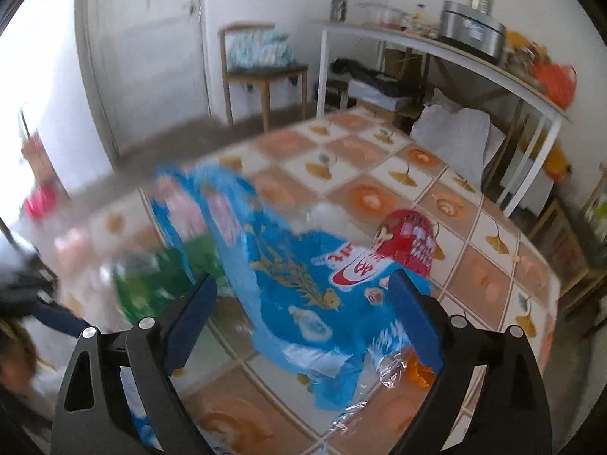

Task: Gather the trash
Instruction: 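Grasp the blue plastic bag with the right gripper and lift it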

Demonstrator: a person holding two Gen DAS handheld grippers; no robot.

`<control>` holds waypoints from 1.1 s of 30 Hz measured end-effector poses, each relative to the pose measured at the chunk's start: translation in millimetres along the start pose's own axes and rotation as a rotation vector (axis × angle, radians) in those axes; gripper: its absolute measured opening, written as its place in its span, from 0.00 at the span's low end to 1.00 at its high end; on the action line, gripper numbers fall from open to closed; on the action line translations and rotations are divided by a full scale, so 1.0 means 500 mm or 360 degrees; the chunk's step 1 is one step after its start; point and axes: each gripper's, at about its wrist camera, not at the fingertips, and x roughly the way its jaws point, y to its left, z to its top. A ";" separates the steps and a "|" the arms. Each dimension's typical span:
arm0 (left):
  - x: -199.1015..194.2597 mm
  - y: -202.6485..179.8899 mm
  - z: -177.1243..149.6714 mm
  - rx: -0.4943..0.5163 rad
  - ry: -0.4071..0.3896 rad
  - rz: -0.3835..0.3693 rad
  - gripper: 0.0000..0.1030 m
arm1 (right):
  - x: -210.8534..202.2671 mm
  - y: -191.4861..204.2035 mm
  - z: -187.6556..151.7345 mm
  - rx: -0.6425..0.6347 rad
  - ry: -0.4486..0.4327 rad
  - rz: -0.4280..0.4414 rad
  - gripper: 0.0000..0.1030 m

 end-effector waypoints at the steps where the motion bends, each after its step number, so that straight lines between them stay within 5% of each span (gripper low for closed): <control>1: -0.003 0.002 -0.001 -0.0001 -0.0003 0.0001 0.64 | 0.013 0.009 -0.004 -0.0036 0.0037 -0.0010 0.86; 18: -0.018 0.036 -0.023 -0.0051 -0.0016 -0.0003 0.64 | 0.107 0.049 -0.065 -0.0090 0.0379 -0.0095 0.27; 21: -0.014 0.032 -0.025 -0.0046 -0.0003 -0.0005 0.64 | 0.113 0.043 -0.071 -0.0048 0.0390 -0.0095 0.08; 33: -0.016 0.007 -0.034 0.0065 -0.0044 0.0075 0.64 | -0.016 0.008 -0.059 0.0198 0.0149 0.0061 0.03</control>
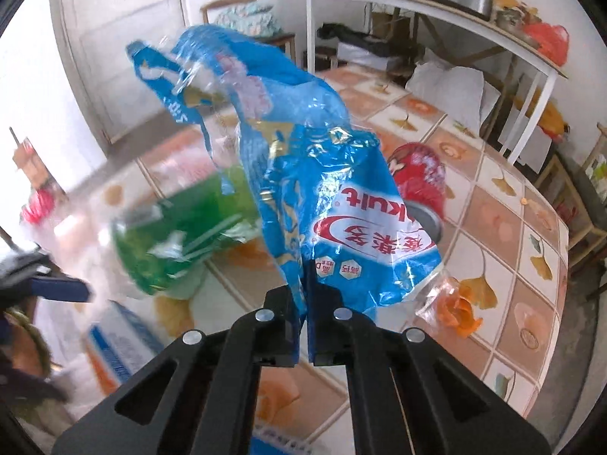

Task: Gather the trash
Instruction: 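Grasp the blue plastic bag with the right gripper and lift it, then bring the blue bag to the left gripper, which grasps it while the right gripper releases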

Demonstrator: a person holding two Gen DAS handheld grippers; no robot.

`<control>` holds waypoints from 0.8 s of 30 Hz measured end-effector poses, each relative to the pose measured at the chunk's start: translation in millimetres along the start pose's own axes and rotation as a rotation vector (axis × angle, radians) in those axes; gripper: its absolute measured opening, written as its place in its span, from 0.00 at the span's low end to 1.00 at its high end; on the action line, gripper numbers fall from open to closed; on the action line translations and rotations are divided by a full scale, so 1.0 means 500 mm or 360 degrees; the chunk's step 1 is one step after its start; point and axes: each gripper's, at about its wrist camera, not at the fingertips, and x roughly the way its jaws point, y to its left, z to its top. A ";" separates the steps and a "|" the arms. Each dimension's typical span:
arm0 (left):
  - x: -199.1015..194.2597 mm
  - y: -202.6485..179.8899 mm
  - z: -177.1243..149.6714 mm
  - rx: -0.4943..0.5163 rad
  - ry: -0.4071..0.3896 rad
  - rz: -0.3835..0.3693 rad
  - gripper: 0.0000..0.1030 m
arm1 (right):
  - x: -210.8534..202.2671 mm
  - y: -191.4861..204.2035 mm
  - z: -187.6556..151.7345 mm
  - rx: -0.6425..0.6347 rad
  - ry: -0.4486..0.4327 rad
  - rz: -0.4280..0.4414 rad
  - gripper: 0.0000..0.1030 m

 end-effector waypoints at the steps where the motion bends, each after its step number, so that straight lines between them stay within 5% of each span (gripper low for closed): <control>1: 0.001 -0.006 -0.002 0.0029 -0.0005 0.0017 0.64 | -0.021 -0.002 -0.001 0.0028 -0.0021 0.0035 0.03; 6: -0.005 -0.034 -0.017 0.0170 -0.0008 0.0086 0.64 | -0.108 -0.012 -0.013 0.0164 -0.0100 0.0194 0.03; 12: -0.039 -0.078 -0.057 0.0380 -0.0034 0.0087 0.73 | -0.164 -0.013 -0.061 0.0411 -0.0069 0.0543 0.03; 20: -0.057 -0.108 -0.075 0.0534 -0.0044 0.0079 0.73 | -0.115 -0.018 -0.164 0.0740 0.0161 0.1035 0.03; 24: -0.057 -0.113 -0.074 0.0568 -0.0060 0.0103 0.73 | -0.090 -0.015 -0.191 0.0790 0.0274 0.1089 0.03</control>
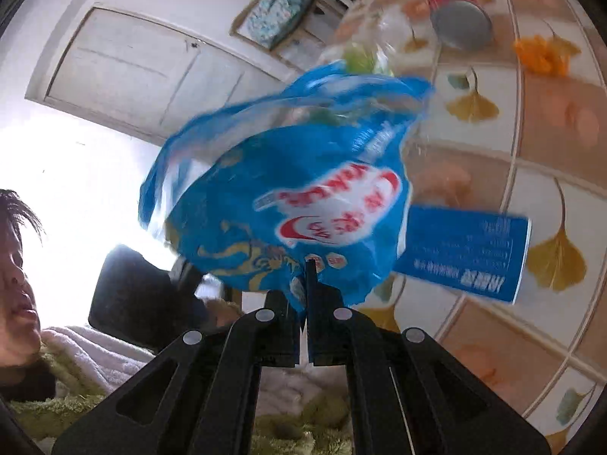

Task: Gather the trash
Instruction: 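Bring the blue bag to the left gripper, which grasps it while the right gripper releases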

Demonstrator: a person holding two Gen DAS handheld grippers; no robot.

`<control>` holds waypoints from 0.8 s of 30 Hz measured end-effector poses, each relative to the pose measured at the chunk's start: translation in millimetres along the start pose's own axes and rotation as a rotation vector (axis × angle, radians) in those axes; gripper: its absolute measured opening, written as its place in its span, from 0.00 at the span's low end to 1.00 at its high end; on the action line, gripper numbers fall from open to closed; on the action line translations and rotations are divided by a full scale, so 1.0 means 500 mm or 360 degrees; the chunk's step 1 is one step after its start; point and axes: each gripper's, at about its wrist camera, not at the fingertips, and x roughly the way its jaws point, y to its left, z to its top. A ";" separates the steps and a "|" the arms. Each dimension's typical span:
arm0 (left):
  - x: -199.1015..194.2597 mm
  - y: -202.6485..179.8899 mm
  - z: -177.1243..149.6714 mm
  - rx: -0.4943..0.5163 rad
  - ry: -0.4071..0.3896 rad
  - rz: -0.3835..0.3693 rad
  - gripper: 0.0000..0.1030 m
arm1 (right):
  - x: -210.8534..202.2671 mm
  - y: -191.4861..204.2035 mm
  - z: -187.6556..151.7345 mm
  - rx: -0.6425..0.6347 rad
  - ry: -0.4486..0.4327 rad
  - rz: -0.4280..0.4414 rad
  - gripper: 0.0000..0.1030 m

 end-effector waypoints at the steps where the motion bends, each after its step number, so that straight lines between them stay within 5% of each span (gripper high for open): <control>1: -0.001 0.000 0.000 -0.0009 -0.0001 -0.0012 0.73 | 0.003 0.004 -0.005 -0.0038 0.0016 -0.0063 0.03; 9: -0.020 0.045 -0.006 -0.0291 0.0002 -0.0310 0.73 | 0.046 0.040 -0.037 -0.0407 0.0119 -0.0650 0.03; 15: -0.062 0.101 -0.003 -0.0533 -0.0095 -0.0518 0.73 | 0.059 0.031 -0.038 -0.0439 0.0102 -0.0730 0.03; 20: -0.047 0.129 -0.011 -0.0593 -0.0053 -0.0393 0.73 | 0.062 0.021 -0.039 -0.0433 0.0091 -0.0723 0.03; 24: 0.000 0.124 -0.018 -0.0611 0.0033 -0.0429 0.73 | 0.064 0.020 -0.043 -0.0453 0.0096 -0.0703 0.03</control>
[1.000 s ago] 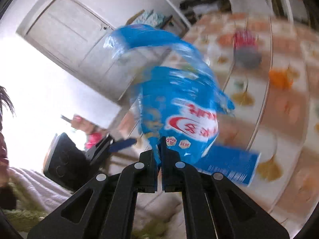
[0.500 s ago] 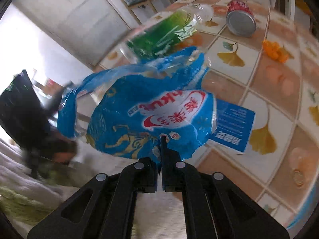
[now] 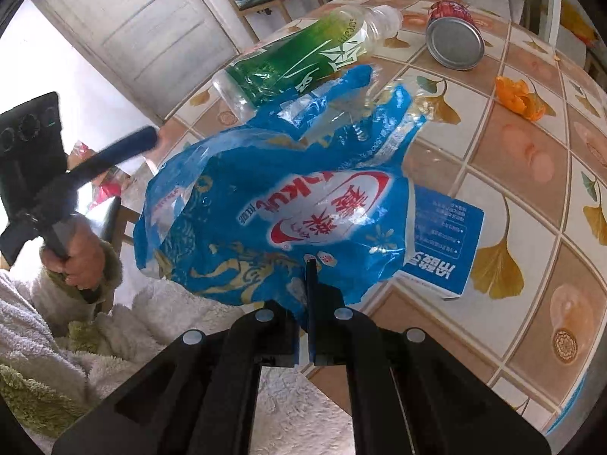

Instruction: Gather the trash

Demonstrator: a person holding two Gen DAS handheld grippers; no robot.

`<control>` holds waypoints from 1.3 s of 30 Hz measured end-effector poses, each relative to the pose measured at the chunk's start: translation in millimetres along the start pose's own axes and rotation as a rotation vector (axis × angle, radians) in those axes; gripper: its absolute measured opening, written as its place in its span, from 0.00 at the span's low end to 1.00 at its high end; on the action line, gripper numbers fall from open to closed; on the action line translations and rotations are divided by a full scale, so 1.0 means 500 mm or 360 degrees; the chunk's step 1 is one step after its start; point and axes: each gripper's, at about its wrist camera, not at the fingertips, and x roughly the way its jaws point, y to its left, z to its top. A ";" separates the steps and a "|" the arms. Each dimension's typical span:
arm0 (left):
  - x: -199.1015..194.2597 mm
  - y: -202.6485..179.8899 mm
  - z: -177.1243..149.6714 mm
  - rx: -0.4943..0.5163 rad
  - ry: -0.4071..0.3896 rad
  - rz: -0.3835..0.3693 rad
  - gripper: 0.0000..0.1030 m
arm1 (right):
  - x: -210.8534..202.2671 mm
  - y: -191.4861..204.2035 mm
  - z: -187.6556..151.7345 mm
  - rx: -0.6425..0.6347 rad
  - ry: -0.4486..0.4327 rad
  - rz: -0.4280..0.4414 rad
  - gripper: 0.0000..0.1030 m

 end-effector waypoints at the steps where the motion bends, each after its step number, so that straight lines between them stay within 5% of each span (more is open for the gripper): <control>1: 0.017 0.004 0.002 -0.0032 0.0021 -0.0026 0.73 | 0.003 0.002 0.002 -0.0006 0.0001 0.0003 0.03; 9: 0.099 0.005 0.004 -0.0123 0.0153 -0.0121 0.54 | 0.002 0.035 0.007 -0.0110 -0.0094 0.0066 0.03; 15: 0.114 0.027 -0.006 -0.0203 0.0206 -0.0077 0.24 | -0.010 0.032 0.004 -0.0110 -0.0136 0.0049 0.05; 17: 0.112 0.033 -0.007 -0.0209 0.0208 -0.0052 0.13 | -0.022 0.024 0.001 -0.0098 -0.0123 0.0043 0.22; 19: 0.110 0.036 -0.008 -0.0209 0.0204 -0.0029 0.09 | -0.047 0.017 -0.004 -0.0109 -0.0132 0.0052 0.53; 26: 0.102 0.054 -0.008 -0.0237 0.0215 0.0054 0.05 | -0.220 -0.054 0.028 -0.0074 -0.0489 0.0247 0.72; 30: 0.102 0.067 -0.010 -0.0290 0.0231 0.0086 0.05 | -0.230 -0.149 0.094 0.0167 -0.0619 -0.0096 0.75; 35: 0.093 0.068 -0.011 -0.0292 0.0226 0.0091 0.04 | -0.107 -0.247 0.183 0.0211 -0.0463 -0.0480 0.75; 39: 0.092 0.071 -0.010 -0.0297 0.0229 0.0088 0.04 | -0.021 -0.284 0.219 0.0122 -0.0318 -0.0598 0.74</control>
